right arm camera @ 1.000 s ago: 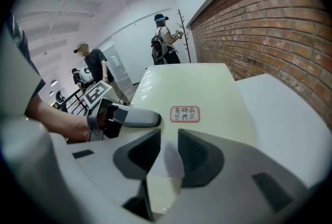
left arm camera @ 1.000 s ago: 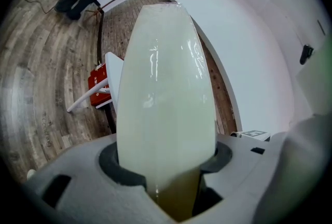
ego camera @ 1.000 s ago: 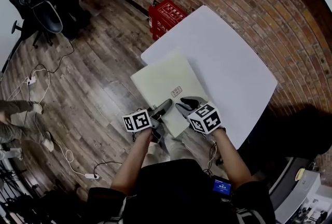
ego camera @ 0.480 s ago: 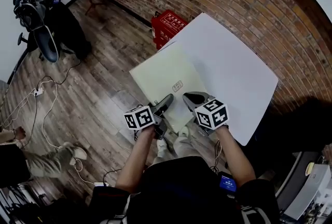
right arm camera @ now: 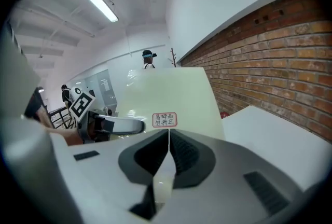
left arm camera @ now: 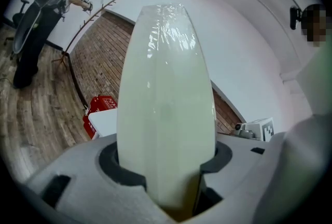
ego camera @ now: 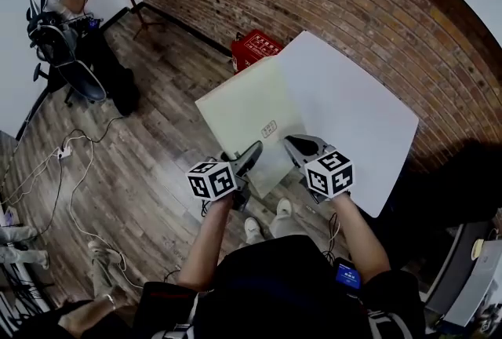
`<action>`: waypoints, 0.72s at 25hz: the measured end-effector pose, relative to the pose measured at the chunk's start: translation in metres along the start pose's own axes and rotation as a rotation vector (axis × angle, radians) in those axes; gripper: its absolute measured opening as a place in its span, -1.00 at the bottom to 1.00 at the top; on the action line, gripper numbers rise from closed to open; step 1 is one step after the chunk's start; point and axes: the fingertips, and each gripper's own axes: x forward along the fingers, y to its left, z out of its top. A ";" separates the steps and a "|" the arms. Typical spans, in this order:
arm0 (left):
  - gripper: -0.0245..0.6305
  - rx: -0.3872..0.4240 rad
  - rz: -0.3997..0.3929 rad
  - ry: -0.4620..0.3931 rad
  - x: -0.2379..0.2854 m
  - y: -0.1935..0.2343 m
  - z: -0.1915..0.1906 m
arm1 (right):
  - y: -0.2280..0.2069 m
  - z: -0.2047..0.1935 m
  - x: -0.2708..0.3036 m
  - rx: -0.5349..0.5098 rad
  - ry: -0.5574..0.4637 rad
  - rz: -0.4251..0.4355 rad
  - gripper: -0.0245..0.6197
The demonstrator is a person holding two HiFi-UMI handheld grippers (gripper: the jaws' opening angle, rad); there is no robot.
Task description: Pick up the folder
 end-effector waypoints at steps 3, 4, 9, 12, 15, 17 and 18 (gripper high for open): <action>-0.12 0.083 0.012 0.009 -0.008 -0.012 0.005 | 0.004 0.010 -0.010 0.011 -0.049 -0.016 -0.82; -0.13 0.104 0.014 0.009 -0.010 -0.016 0.007 | 0.006 0.013 -0.013 0.011 -0.064 -0.018 -0.83; -0.13 0.193 -0.002 -0.011 -0.019 -0.042 0.020 | 0.010 0.032 -0.034 0.014 -0.153 -0.054 -0.82; -0.12 0.248 -0.005 -0.031 -0.022 -0.056 0.030 | 0.012 0.047 -0.047 -0.014 -0.196 -0.078 -0.83; -0.12 0.283 -0.008 -0.045 -0.024 -0.068 0.037 | 0.016 0.058 -0.057 -0.045 -0.225 -0.094 -0.83; -0.12 0.294 -0.013 -0.055 -0.025 -0.075 0.043 | 0.016 0.067 -0.063 -0.057 -0.252 -0.102 -0.83; -0.12 0.293 -0.018 -0.061 -0.025 -0.079 0.045 | 0.015 0.071 -0.066 -0.060 -0.264 -0.104 -0.83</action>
